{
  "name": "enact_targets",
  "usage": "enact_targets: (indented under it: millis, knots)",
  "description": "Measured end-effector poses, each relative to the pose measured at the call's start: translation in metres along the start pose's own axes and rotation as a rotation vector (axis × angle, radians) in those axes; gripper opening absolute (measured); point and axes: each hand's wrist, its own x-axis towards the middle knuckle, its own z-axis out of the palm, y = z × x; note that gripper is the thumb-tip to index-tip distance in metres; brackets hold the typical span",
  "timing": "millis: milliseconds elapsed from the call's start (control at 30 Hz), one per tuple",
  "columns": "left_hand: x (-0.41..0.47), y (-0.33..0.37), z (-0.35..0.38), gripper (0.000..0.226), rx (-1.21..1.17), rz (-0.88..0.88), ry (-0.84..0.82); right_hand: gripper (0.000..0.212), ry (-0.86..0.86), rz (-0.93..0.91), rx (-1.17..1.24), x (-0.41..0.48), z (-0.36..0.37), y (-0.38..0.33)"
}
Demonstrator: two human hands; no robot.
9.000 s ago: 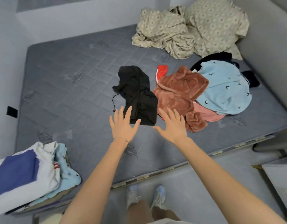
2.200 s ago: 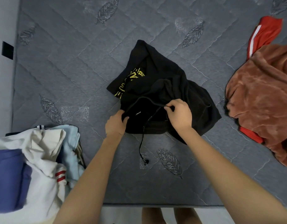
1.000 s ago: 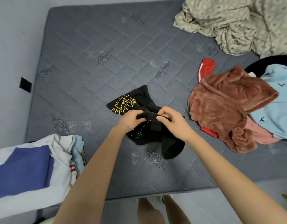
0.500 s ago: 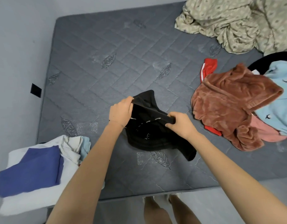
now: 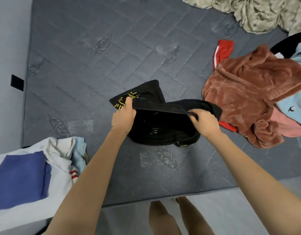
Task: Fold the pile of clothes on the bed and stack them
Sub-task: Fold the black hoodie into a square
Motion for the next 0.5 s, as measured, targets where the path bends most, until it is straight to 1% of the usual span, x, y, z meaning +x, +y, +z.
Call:
enact_targets:
  millis: [100,167,267,333,400,467,500]
  knots:
    - [0.008,-0.01,0.021,0.033,-0.033,-0.049,-0.029,0.032,-0.039,0.011,0.033,0.007,0.005,0.01]
    - [0.011,-0.02,0.037,0.028,-0.034,-0.065,-0.046,0.033,-0.037,0.013,0.074,0.013,0.005,0.016]
    - [0.012,-0.036,0.055,0.022,-0.062,-0.154,-0.024,0.038,0.026,0.057,0.195,0.018,0.007,0.025]
    - [0.012,-0.045,0.065,0.022,-0.079,-0.227,-0.014,0.037,0.099,0.138,0.239,0.019,0.009,0.034]
    - [0.012,-0.052,0.075,0.024,-0.084,-0.202,-0.087,0.027,0.132,0.2,0.236,0.018,0.015,0.044]
    - [0.01,-0.056,0.087,0.032,-0.176,-0.138,-0.21,0.018,0.126,0.233,0.241,0.015,0.025,0.051]
    - [0.008,-0.056,0.092,0.039,-0.247,-0.136,-0.261,0.016,0.123,0.257,0.254,0.014,0.029,0.053]
